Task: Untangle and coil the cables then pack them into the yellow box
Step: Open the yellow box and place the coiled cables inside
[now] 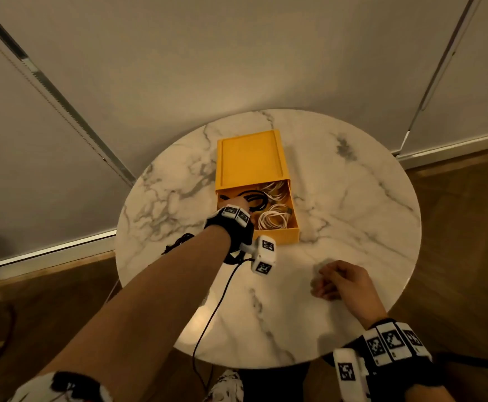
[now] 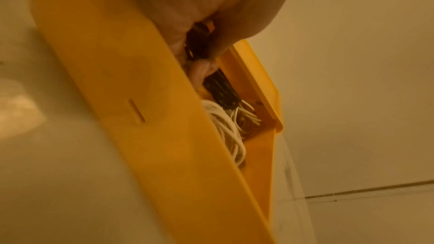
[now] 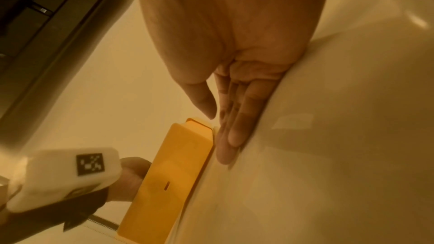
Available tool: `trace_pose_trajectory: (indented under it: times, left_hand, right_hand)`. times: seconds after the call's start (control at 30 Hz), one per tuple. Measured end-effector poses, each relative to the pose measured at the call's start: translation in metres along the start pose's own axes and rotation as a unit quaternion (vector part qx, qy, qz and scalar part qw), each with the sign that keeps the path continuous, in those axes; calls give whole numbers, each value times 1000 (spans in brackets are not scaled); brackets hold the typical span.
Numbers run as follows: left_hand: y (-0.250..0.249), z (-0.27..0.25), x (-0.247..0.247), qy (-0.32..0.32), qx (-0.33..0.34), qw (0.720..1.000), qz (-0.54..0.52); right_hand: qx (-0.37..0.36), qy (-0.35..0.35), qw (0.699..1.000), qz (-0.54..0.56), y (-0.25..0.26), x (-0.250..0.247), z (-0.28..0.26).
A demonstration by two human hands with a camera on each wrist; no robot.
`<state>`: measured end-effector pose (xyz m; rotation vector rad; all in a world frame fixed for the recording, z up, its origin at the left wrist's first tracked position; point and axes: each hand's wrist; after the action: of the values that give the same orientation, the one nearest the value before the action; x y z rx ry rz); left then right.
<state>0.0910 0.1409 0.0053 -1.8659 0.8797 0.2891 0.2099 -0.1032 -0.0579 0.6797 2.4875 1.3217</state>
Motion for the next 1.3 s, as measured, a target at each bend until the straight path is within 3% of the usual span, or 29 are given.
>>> trace_pose_trajectory:
  times: [0.17, 0.27, 0.4, 0.5, 0.57, 0.7, 0.9, 1.03, 1.17, 1.3]
  left_hand:
    - [-20, -36, -6, 8, 16, 999, -41]
    - [-18, -31, -3, 12, 35, 993, -110]
    - [-11, -18, 4, -58, 73, 995, -30]
    - [-12, -23, 8, -62, 66, 996, -7]
    - [-12, -19, 9, -60, 60, 994, -74]
    - [-7, -7, 3, -68, 56, 991, -104]
    - [-4, -56, -5, 37, 191, 964, -180]
    - [9, -97, -19, 113, 258, 947, -156]
    - [46, -124, -45, 73, 225, 948, -212]
    - [102, -162, -53, 78, 169, 948, -258]
  right_hand:
    - [-7, 0, 1000, 1, -1, 0, 0]
    - [-3, -2, 1000, -2, -2, 0, 2]
    - [-8, -5, 1000, -2, -4, -1, 4]
    - [-3, -5, 1000, -5, -4, -1, 4]
    - [-2, -5, 1000, -5, -4, -2, 4]
    - [-4, -4, 1000, -18, -3, -2, 4]
    - [-11, -6, 1000, -22, -5, 0, 4]
    - [-6, -4, 1000, -28, -2, -1, 1]
    - [17, -25, 999, -19, 0, 2, 2]
    - [46, -61, 997, -1, 3, 9, 5]
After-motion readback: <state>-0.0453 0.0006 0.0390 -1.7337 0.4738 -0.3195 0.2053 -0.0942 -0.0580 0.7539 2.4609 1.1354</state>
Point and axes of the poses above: each hand's wrist, its own z-axis towards the middle knuckle, its own x-axis out of the palm, y = z × x, and after that the axes turned 10 degrees about x, right-handed
